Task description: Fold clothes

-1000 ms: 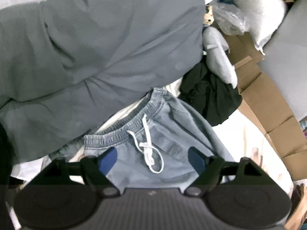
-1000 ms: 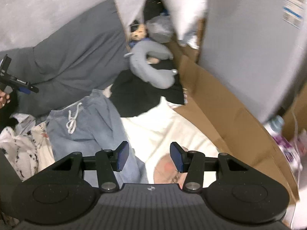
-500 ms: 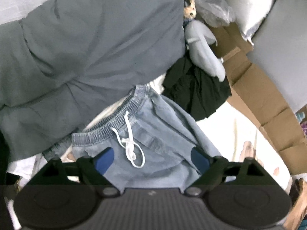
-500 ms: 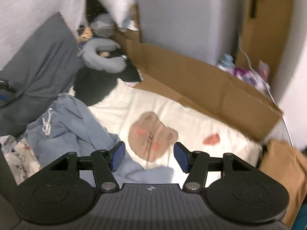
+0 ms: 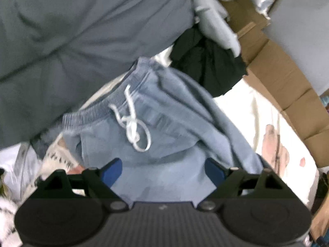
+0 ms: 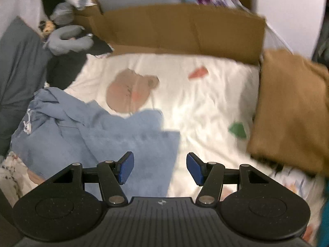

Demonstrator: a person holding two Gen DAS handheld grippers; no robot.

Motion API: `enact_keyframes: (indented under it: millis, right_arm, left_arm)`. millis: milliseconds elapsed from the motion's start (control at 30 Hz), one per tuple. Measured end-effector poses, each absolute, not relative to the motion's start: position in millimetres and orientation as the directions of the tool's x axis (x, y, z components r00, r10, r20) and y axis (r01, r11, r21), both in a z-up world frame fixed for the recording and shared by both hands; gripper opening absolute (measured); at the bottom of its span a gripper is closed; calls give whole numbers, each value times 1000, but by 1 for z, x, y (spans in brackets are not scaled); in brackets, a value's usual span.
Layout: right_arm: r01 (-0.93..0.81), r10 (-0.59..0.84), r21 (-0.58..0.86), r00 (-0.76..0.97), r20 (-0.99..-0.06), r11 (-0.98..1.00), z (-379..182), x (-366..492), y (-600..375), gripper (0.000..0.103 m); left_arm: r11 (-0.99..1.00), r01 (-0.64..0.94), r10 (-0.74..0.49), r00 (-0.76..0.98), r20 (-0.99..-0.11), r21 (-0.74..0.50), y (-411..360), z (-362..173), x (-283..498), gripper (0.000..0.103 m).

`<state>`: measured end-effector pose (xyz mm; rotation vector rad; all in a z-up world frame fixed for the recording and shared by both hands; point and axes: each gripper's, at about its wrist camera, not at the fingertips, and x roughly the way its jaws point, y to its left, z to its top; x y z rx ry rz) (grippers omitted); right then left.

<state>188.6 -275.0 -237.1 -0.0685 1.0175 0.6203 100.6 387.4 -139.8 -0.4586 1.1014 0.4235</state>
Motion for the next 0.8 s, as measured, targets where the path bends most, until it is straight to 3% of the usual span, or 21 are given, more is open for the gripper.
enact_keyframes:
  millis: [167,533,800]
  right_arm:
    - [-452,473,294,356,-806,842,-282,176,-296,63]
    - [-459,429,279,262,-864,843,-364,178,-272,63]
    - [-482,425,278,227,-876,831,-390,178,-258,63]
  left_arm:
    - [807,-572,92,372,-924,-150,405,-167,83,89]
    - [764,-623,45,310,-950,-167,419,-253,62,87]
    - [693,-695,17,286,-958,-195,424,-308,55,70]
